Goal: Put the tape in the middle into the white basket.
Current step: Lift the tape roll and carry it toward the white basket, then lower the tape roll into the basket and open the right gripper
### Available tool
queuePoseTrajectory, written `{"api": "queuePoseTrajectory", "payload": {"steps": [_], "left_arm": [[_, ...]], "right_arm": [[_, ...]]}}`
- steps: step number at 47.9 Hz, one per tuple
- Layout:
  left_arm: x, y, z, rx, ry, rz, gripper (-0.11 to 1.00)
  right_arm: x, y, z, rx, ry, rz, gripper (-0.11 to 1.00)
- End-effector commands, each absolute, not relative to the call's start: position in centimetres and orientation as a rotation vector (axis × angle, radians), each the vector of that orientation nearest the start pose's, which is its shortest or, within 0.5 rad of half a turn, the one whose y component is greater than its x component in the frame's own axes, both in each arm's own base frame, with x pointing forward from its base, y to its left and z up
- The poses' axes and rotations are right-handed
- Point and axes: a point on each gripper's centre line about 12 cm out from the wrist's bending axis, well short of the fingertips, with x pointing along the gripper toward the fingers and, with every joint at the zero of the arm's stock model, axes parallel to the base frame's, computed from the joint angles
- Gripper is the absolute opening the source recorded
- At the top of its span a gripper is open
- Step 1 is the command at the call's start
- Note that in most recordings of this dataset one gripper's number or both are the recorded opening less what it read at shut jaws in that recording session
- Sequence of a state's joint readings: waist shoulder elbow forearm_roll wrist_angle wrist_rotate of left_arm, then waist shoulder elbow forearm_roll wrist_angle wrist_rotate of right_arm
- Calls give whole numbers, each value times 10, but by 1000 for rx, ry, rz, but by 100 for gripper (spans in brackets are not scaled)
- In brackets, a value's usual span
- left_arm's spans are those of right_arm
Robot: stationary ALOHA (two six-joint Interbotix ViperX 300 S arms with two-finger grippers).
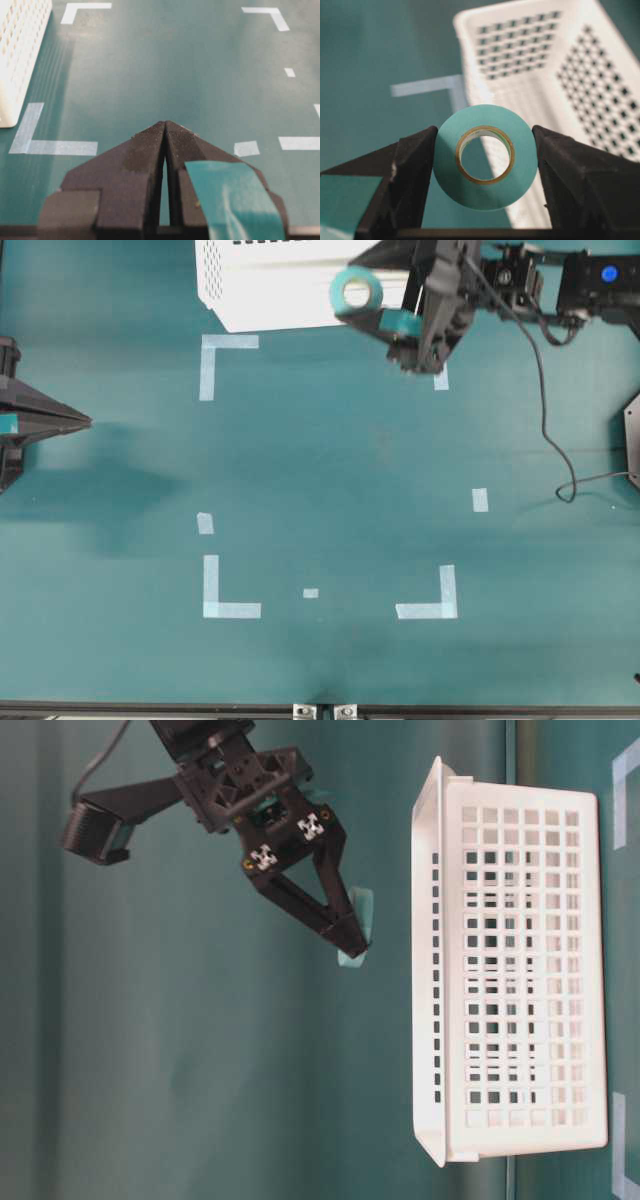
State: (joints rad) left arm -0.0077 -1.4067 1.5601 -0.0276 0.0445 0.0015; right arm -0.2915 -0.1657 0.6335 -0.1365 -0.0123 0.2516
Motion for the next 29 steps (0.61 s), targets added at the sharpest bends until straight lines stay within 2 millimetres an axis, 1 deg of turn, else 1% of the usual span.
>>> {"api": "queuePoseTrajectory", "payload": {"steps": [1,9,20,29], "left_arm": [[127,-1,171,-24,186,-8,-11],[127,-1,171,-24,186,-8,-11],[127,-1,171,-24,186,-9,-11],[128,-1,171,-24,187,-8,-11]], "right_arm": [[368,-120,254,168,405,-330,66],[367,-136,250,164,404,-363,66],[368,-149,243,162,419,-391,66],[368,-160,241,151,424,-411,66]]}}
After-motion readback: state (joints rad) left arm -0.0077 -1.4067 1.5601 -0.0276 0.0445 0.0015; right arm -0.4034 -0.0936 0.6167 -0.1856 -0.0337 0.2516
